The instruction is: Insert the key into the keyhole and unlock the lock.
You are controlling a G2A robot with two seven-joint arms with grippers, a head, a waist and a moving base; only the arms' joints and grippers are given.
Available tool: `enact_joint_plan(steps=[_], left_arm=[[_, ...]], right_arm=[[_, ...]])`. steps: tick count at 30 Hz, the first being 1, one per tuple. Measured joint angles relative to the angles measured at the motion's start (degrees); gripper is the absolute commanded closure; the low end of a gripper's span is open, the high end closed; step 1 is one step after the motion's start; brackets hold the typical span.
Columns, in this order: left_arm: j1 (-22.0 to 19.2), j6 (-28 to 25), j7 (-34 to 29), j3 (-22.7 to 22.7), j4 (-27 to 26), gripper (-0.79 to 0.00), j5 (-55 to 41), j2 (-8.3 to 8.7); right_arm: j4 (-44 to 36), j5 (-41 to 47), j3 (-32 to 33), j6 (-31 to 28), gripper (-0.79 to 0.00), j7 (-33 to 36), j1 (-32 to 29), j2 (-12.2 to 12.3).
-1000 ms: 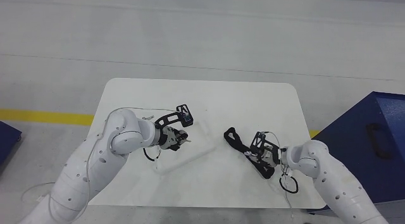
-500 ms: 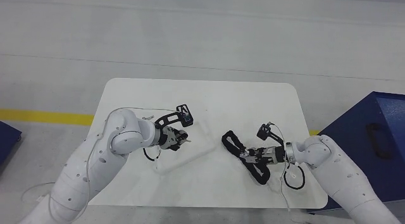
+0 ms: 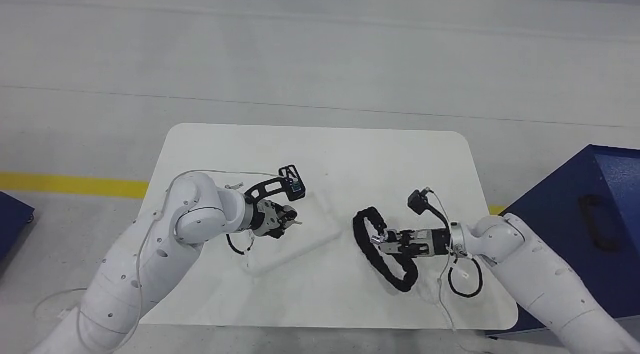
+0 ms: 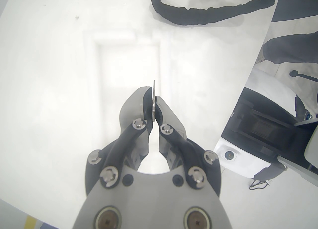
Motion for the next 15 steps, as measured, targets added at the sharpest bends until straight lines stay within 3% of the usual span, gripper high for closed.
enact_joint_plan(steps=[4, 9, 15], left_arm=[[0.0, 0.0, 0.0, 0.0, 0.0, 0.0, 0.0, 0.0], [0.0, 0.0, 0.0, 0.0, 0.0, 0.0, 0.0, 0.0], [0.0, 0.0, 0.0, 0.0, 0.0, 0.0, 0.0, 0.0]], right_arm=[[-0.34, -0.51, 0.43, 0.06, 0.0, -0.7, -0.12, 0.0], [-1.48, 1.14, 5.04, -5.75, 0.0, -11.01, -2.11, 0.68], [-8.13, 7.07, 13.37, -5.84, 0.0, -17.21, -6.33, 2.21]])
